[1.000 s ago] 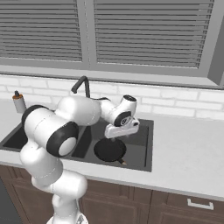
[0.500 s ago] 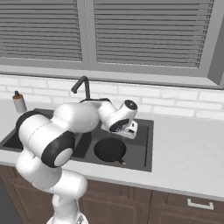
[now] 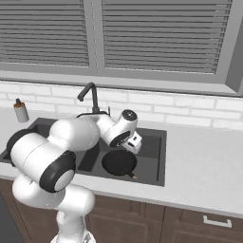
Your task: Pick the pan and sponge and place them into the sink. Then turn on the water.
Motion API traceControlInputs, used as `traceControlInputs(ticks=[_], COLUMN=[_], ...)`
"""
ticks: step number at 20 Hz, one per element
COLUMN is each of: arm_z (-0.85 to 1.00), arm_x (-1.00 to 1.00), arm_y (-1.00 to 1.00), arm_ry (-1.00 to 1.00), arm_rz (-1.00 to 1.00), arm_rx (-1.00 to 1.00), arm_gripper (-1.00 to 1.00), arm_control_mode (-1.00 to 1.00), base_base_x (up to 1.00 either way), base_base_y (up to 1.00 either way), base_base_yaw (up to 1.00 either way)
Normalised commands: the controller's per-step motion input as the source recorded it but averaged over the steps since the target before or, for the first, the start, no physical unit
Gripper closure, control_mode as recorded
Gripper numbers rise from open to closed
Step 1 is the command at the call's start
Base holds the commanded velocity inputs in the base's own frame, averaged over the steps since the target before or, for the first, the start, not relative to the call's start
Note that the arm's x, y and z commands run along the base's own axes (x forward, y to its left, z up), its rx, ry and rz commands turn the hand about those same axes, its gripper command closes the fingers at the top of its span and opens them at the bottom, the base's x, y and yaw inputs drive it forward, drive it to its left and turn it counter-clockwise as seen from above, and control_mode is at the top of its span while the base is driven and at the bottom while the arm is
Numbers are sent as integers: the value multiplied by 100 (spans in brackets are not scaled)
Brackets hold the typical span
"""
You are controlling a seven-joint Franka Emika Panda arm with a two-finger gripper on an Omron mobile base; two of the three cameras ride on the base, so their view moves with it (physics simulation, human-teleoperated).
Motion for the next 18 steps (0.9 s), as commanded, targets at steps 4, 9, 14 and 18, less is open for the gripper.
traceControlInputs(ticks=[4,9,14,18], arm_z=[2,26,31,20], arm_x=[2,18,15,21], arm_y=[11,21,27,14], arm_ry=[-3,-3,-4,-4], arm_rz=[0,0,0,0], arm_rx=[2,13,16,14], arm_gripper=[-100,-100,-100,-100], arm_control_mode=[-100,-100,-100,-100], base_base_x=[0,0,0,0], base_base_y=[0,0,0,0], base_base_yaw=[0,0,0,0])
